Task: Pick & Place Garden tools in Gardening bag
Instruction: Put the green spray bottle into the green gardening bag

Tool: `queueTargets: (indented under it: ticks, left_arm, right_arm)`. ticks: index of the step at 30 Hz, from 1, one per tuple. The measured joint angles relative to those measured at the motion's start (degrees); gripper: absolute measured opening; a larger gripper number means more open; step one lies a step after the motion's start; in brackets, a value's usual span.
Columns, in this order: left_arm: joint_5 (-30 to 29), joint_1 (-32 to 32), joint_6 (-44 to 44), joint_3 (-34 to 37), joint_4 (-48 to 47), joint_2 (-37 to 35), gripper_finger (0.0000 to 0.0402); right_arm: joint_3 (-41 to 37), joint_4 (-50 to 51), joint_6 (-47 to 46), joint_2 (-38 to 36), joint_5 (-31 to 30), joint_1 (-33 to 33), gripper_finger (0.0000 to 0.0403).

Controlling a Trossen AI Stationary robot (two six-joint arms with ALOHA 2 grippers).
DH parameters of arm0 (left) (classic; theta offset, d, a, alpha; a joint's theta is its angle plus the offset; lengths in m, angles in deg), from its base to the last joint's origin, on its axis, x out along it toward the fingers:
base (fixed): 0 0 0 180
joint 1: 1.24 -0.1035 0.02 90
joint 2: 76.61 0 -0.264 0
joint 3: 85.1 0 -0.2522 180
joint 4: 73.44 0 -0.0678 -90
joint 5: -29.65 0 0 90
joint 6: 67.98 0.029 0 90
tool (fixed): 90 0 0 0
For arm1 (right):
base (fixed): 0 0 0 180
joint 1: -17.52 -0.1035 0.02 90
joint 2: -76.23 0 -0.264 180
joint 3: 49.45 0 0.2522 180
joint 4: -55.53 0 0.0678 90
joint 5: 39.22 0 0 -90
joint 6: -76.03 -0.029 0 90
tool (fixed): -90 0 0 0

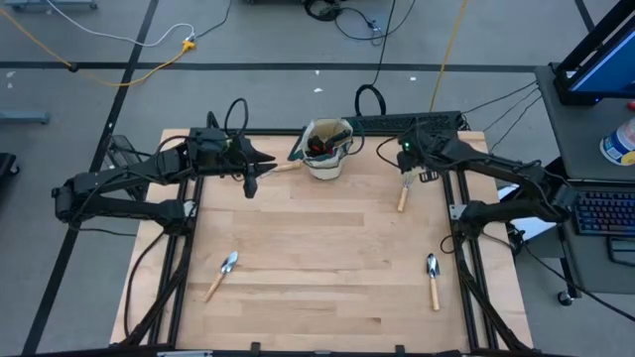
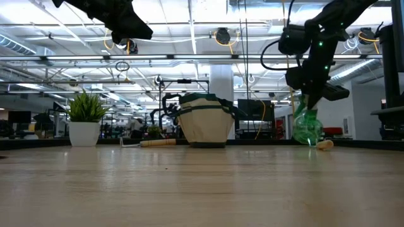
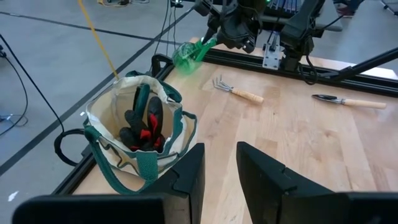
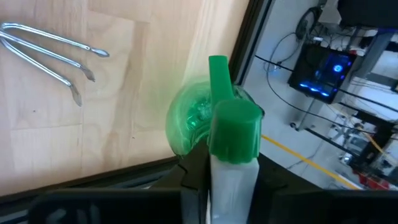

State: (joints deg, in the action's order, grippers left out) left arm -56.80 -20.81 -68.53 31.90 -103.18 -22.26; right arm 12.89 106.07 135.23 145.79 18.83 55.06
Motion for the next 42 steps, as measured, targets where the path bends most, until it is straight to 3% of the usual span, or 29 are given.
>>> queueTargets:
  ticks: [9,17,24,33,39,42]
  left_arm:
    - [0.0,0.0,-1.7,0.0,0.9,0.0,0.0097]
    - [1.1,0.0,-2.9,0.0,4.1,0.0,0.0097]
    - [0.9,0.0,-4.5,0.0,4.1,0.0,0.0097]
    - [0.9,0.0,-4.9,0.0,4.1,0.0,0.0097]
    - [0.9,0.0,-4.7,0.0,4.1,0.0,0.0097]
    - [0.9,0.0,-4.7,0.0,4.1,0.0,0.0097]
  right_arm:
    - [0.8,3.4,-4.1,-2.0,-1.0,-7.5,0.0046]
    - [6.0,5.4,-8.5,-2.7,-0.5,-16.2,0.0046]
    - [16.6,7.4,-17.1,-2.7,9.3,-21.3,0.0046]
    - [28.6,8.0,-21.0,-2.7,13.5,-23.0,0.0047]
    - [30.9,-1.0,-22.8,-1.9,20.2,-22.1,0.0047]
    - [30.9,-3.2,-22.3,0.0,20.3,-20.7,0.0047]
